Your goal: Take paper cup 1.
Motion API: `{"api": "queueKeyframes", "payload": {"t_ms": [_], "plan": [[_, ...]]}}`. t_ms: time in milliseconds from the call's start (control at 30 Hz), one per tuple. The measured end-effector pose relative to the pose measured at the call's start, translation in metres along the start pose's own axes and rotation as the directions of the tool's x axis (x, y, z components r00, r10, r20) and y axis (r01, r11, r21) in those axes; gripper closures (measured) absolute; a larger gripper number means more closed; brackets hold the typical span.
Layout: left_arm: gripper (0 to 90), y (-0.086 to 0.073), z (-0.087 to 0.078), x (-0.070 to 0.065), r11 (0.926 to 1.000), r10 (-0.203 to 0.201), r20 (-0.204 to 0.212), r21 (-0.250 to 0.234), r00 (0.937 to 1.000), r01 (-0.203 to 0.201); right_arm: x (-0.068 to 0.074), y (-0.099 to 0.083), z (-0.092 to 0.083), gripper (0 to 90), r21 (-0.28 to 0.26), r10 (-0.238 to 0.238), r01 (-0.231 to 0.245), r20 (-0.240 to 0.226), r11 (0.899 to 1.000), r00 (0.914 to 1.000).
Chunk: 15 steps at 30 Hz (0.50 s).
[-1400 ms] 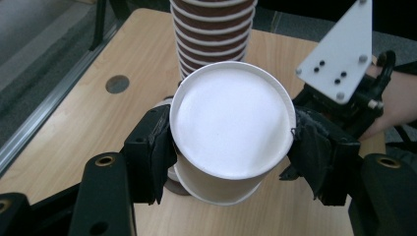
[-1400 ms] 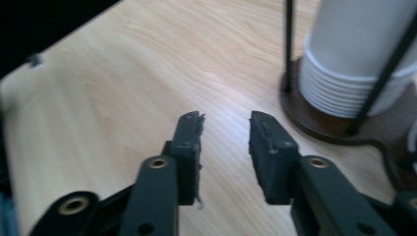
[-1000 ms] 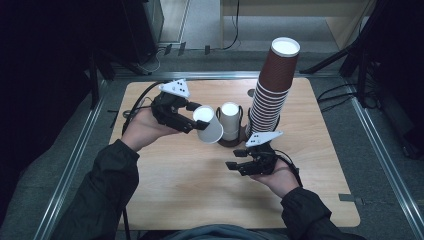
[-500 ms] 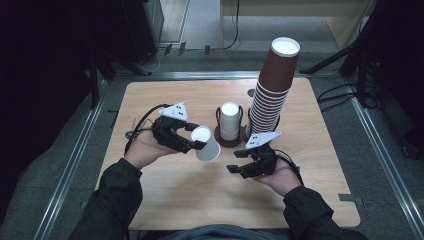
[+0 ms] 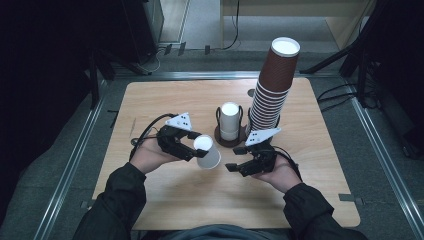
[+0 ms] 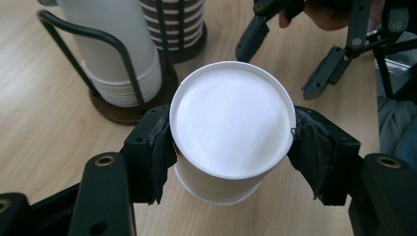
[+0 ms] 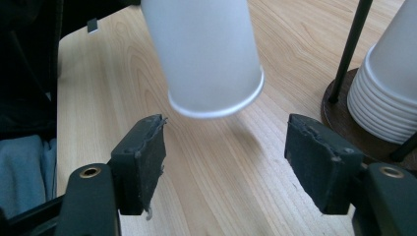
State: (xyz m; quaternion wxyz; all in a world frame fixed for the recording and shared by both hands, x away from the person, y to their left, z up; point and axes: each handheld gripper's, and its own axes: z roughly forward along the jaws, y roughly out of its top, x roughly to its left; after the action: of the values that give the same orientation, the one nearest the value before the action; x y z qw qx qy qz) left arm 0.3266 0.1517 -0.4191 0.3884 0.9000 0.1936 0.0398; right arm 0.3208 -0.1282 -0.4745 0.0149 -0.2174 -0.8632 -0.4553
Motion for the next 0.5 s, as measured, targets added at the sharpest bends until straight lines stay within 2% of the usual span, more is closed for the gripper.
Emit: {"api": "queueKeyframes", "payload": {"t_ms": [167,333,500], "plan": [[35.7,-0.001,0.008,-0.003,0.9999,0.007,0.022,0.013,0.9997,-0.007,0.000,0.000,0.002,29.7,0.007,-0.012,0.012,-0.004,1.000,0.9999],[35.8,-0.002,0.010,-0.005,0.9999,0.014,0.036,0.003,0.9993,-0.014,0.002,0.001,0.003,29.8,0.009,-0.023,0.023,-0.012,1.000,0.9997],[35.8,-0.003,0.014,-0.008,0.9993,0.027,0.051,0.024,0.9984,-0.028,0.004,0.005,0.004,29.5,-0.004,-0.038,0.038,-0.026,0.999,0.9989]]}}
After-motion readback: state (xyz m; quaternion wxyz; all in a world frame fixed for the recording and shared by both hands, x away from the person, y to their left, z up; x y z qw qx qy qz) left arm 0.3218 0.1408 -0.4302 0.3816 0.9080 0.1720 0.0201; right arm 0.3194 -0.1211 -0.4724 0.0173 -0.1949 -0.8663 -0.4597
